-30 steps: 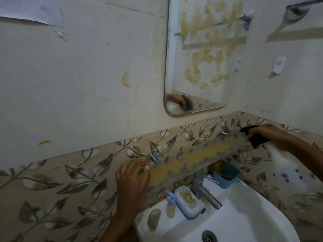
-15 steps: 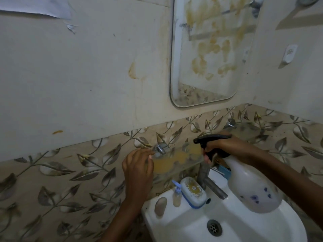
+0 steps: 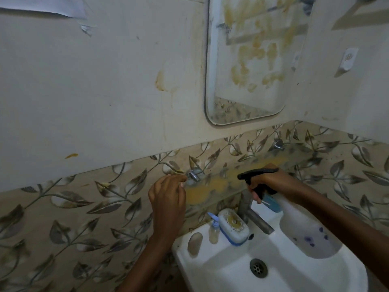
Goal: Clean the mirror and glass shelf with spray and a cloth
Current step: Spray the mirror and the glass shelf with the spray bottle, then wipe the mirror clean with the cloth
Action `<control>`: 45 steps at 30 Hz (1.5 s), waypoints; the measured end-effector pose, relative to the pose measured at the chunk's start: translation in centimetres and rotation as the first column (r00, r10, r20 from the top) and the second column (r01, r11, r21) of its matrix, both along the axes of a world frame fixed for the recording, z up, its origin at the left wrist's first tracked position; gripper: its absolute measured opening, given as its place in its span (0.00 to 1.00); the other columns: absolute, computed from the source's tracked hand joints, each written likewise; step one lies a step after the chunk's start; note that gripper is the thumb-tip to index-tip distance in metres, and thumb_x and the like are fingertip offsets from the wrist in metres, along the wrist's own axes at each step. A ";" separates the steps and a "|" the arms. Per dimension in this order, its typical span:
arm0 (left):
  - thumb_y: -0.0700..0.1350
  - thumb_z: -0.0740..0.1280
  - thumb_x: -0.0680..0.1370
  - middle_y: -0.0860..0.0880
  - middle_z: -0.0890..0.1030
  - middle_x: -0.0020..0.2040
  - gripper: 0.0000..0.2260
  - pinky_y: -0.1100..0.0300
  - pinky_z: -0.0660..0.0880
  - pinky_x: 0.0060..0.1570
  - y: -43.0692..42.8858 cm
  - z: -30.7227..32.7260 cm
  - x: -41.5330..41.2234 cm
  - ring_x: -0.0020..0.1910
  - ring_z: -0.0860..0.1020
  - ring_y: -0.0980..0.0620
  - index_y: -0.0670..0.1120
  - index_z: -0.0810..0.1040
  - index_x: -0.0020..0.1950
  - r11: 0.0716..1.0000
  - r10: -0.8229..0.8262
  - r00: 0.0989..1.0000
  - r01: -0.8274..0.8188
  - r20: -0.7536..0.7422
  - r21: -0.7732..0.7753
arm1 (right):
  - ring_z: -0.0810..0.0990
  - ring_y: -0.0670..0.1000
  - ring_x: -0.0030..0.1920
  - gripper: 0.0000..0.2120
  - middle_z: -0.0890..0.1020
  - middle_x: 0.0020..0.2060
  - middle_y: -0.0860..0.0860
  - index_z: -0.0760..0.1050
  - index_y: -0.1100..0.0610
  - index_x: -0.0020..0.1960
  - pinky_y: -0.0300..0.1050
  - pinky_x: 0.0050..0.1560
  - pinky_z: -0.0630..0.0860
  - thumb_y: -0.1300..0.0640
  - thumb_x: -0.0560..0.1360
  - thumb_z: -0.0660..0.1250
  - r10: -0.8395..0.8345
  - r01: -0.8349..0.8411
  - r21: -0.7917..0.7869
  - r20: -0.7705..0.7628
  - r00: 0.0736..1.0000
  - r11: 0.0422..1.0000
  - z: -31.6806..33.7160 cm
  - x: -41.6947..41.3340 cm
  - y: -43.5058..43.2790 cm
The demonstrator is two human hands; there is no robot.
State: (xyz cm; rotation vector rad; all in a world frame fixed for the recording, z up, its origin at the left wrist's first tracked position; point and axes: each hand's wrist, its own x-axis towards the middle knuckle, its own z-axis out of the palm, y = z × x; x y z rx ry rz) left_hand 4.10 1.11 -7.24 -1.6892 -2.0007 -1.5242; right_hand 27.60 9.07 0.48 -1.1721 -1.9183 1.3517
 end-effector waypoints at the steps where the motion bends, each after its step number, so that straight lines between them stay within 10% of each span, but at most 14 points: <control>1: 0.42 0.58 0.76 0.49 0.80 0.54 0.12 0.50 0.62 0.59 0.0 0.0 0.0 0.60 0.72 0.45 0.48 0.78 0.54 1.000 -0.001 1.000 0.001 -0.002 -0.008 | 0.75 0.58 0.26 0.14 0.78 0.31 0.67 0.81 0.64 0.31 0.44 0.30 0.73 0.70 0.71 0.61 -0.040 0.040 -0.008 -0.016 0.999 0.999 -0.4 0.9 0.4; 12: 0.38 0.64 0.75 0.47 0.80 0.55 0.10 0.46 0.60 0.61 -0.2 0.4 0.2 0.62 0.71 0.43 0.47 0.78 0.54 0.998 -0.014 0.999 0.011 -0.036 -0.064 | 0.83 0.56 0.49 0.16 0.84 0.50 0.59 0.76 0.57 0.55 0.46 0.43 0.81 0.62 0.69 0.71 -0.342 0.345 -0.162 0.046 0.938 0.924 -6.7 13.7 3.6; 18: 0.40 0.63 0.74 0.47 0.80 0.55 0.10 0.46 0.61 0.60 -0.1 0.4 0.3 0.61 0.72 0.43 0.47 0.79 0.54 0.999 0.006 0.999 -0.007 -0.037 -0.041 | 0.76 0.63 0.60 0.22 0.79 0.59 0.64 0.74 0.66 0.61 0.55 0.62 0.72 0.70 0.68 0.70 -0.580 0.512 -0.322 -0.168 0.797 0.796 -13.1 12.3 6.6; 34: 0.43 0.61 0.73 0.48 0.81 0.54 0.13 0.47 0.63 0.59 -0.1 0.7 0.3 0.60 0.73 0.44 0.48 0.79 0.55 0.995 0.037 0.994 -0.047 -0.107 -0.090 | 0.75 0.54 0.42 0.12 0.75 0.50 0.58 0.71 0.66 0.56 0.42 0.40 0.72 0.74 0.76 0.55 -0.536 0.460 -0.326 -0.200 0.820 0.826 -16.1 3.7 14.8; 39: 0.43 0.62 0.72 0.48 0.81 0.53 0.13 0.46 0.64 0.57 -0.1 0.7 0.4 0.59 0.74 0.44 0.47 0.79 0.54 0.997 0.044 0.993 -0.051 -0.108 -0.066 | 0.73 0.59 0.56 0.14 0.75 0.59 0.61 0.70 0.61 0.62 0.54 0.54 0.71 0.68 0.77 0.58 -0.534 0.499 -0.283 -0.060 0.843 0.819 -16.7 4.9 15.3; 45: 0.47 0.59 0.73 0.47 0.80 0.53 0.14 0.48 0.63 0.57 0.0 0.7 0.3 0.59 0.74 0.42 0.47 0.79 0.54 0.996 0.045 0.993 -0.054 -0.112 -0.076 | 0.71 0.52 0.34 0.14 0.74 0.35 0.54 0.71 0.62 0.53 0.39 0.31 0.71 0.75 0.71 0.63 -0.518 0.533 -0.158 0.128 0.846 0.831 -16.8 6.7 14.9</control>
